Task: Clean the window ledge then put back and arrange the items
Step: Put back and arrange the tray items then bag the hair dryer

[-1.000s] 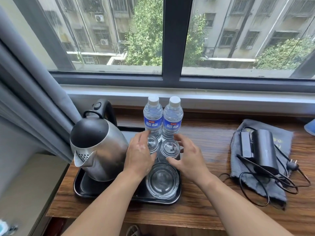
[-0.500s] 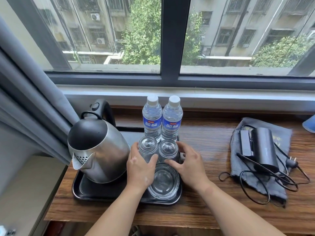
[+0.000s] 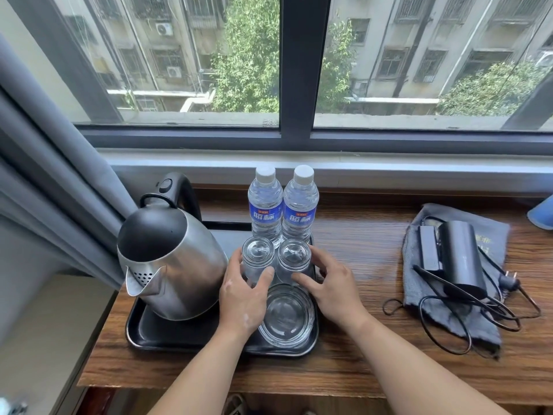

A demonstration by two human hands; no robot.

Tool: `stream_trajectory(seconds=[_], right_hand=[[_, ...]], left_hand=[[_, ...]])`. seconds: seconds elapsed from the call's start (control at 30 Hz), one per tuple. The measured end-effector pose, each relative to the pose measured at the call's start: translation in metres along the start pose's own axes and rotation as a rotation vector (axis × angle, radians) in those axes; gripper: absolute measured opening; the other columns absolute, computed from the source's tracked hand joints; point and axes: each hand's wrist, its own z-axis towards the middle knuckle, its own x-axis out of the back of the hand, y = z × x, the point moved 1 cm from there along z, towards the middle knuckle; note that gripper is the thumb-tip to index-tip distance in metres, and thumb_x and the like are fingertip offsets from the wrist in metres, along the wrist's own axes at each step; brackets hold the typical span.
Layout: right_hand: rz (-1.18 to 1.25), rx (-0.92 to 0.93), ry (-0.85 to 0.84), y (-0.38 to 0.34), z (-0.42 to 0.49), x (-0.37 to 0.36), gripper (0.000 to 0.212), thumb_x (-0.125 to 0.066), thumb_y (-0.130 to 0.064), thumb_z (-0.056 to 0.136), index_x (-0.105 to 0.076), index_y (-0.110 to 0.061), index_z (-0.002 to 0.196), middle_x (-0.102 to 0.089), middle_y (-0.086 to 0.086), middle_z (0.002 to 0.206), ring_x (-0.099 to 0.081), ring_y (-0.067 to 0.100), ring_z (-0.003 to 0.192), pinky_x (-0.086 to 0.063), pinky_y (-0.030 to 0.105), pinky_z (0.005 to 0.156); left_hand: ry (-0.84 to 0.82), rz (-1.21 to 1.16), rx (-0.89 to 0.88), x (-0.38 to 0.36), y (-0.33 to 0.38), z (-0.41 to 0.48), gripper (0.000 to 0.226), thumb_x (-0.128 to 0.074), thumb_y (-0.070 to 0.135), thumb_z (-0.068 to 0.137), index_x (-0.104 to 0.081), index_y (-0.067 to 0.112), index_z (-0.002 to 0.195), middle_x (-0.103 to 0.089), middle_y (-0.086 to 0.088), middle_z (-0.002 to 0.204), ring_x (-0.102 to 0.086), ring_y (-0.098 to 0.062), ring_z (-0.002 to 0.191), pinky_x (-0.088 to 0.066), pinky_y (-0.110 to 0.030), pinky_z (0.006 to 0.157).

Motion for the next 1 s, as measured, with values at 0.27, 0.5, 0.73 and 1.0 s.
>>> stream_trajectory(seconds=[0.27,0.5,0.73,1.0], right_hand=[[0.092,-0.020,0.011,0.005,-0.002,-0.002,0.072,-0.073,-0.063,0.071,-0.059,-0.030,0.134,-0.068,-0.019,0.124,-0.062,-0.001,0.116,-0.051,0.037,0.102],[0.090,-0.030,-0.011,0.005,0.002,-0.002,0.072,-0.070,-0.064,0.071,-0.058,-0.033,0.135,-0.068,-0.018,0.125,-0.061,-0.002,0.117,-0.050,0.038,0.103],[0.097,-0.042,-0.017,0.007,0.000,-0.001,0.067,-0.075,-0.055,0.074,-0.059,-0.032,0.135,-0.068,-0.017,0.124,-0.061,-0.002,0.117,-0.050,0.038,0.104],[0.102,-0.054,-0.024,0.010,0.001,-0.002,0.059,-0.082,-0.032,0.081,-0.059,-0.029,0.136,-0.068,-0.015,0.126,-0.060,-0.003,0.118,-0.048,0.036,0.107]], left_hand=[[-0.075,-0.208,0.034,0.008,-0.006,-0.010,0.069,-0.066,0.030,0.086,-0.045,0.029,0.151,-0.061,0.018,0.137,-0.054,-0.003,0.133,-0.042,-0.035,0.116],[-0.118,-0.248,0.053,0.010,-0.005,-0.009,0.070,-0.061,0.029,0.082,-0.045,0.033,0.150,-0.064,0.017,0.136,-0.057,-0.007,0.131,-0.039,-0.049,0.118],[-0.162,-0.195,0.042,0.014,-0.006,-0.005,0.080,-0.064,0.038,0.075,-0.041,0.038,0.151,-0.062,0.019,0.138,-0.050,0.001,0.134,-0.036,-0.046,0.120],[-0.188,-0.234,0.035,0.015,-0.009,-0.006,0.079,-0.065,0.040,0.074,-0.041,0.044,0.149,-0.063,0.011,0.140,-0.052,-0.007,0.136,-0.037,-0.050,0.118]])
